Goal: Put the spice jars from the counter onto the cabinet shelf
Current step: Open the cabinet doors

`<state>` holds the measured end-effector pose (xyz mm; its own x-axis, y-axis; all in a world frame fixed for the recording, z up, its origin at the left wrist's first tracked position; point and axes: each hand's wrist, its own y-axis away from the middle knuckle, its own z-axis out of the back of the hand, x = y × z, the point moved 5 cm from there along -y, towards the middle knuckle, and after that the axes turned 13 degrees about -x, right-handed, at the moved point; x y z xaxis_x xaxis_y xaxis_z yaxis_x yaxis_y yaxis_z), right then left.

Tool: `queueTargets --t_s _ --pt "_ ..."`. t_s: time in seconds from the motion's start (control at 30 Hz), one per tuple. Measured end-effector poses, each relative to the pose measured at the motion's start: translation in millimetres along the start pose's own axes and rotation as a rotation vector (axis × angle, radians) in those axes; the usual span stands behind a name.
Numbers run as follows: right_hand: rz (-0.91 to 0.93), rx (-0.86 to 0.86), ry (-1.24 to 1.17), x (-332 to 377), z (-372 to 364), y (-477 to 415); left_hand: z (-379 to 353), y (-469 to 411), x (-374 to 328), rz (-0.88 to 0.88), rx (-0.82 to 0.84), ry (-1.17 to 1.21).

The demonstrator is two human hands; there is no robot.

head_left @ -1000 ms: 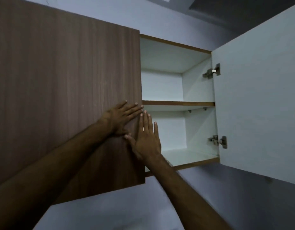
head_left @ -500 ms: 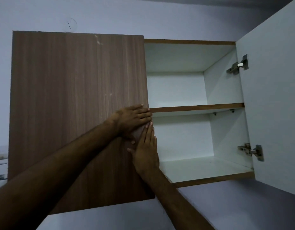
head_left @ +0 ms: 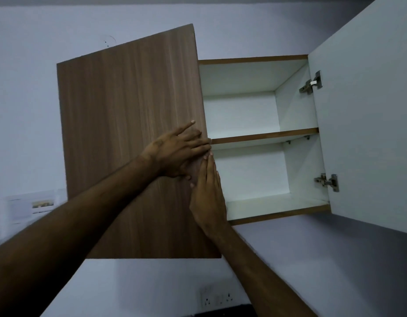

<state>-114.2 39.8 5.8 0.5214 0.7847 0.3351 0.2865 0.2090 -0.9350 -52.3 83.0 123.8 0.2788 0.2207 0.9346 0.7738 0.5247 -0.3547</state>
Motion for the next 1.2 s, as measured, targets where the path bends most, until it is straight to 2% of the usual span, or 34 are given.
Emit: queueTargets --t_s 0.1,0.2,0.4,0.57,0.67,0.73,0.8,0.9,1.0,1.1,1.2 --pt "0.000 -0.017 -0.013 36.2 27.7 10.1 43.2 30.4 10.9 0.013 -0.045 -0.023" --pt "0.006 -0.059 -0.123 71.9 51.7 22.2 80.6 62.7 21.5 0.017 -0.100 -0.023" --pt "0.073 -0.143 -0.296 142.8 93.6 50.4 141.8 134.7 45.8 0.048 -0.094 0.009" --pt "0.114 -0.141 -0.493 214.1 102.4 79.1 183.0 199.7 67.3 0.102 -0.048 0.021" --pt "0.040 -0.137 -0.596 256.4 99.0 92.4 200.5 239.7 79.9 0.130 -0.036 0.024" --pt "-0.122 -0.074 -0.673 283.3 90.8 102.1 208.5 267.7 87.4 0.162 -0.028 0.006" --pt "-0.233 0.058 -0.734 311.3 77.6 112.3 214.9 294.1 94.4 0.200 -0.021 -0.010" --pt "-0.135 0.182 -0.735 359.8 53.2 133.8 220.8 340.6 109.6 0.293 0.043 0.020" --pt "-0.018 0.261 -0.685 406.8 22.3 157.8 217.6 386.8 119.0 0.365 0.178 0.021" --pt "-0.017 0.298 -0.682 446.6 -5.2 177.5 210.3 424.7 119.7 0.423 0.288 0.021" --pt "-0.049 0.281 -0.731 465.4 -18.7 187.8 204.1 441.8 122.1 0.468 0.294 0.009"
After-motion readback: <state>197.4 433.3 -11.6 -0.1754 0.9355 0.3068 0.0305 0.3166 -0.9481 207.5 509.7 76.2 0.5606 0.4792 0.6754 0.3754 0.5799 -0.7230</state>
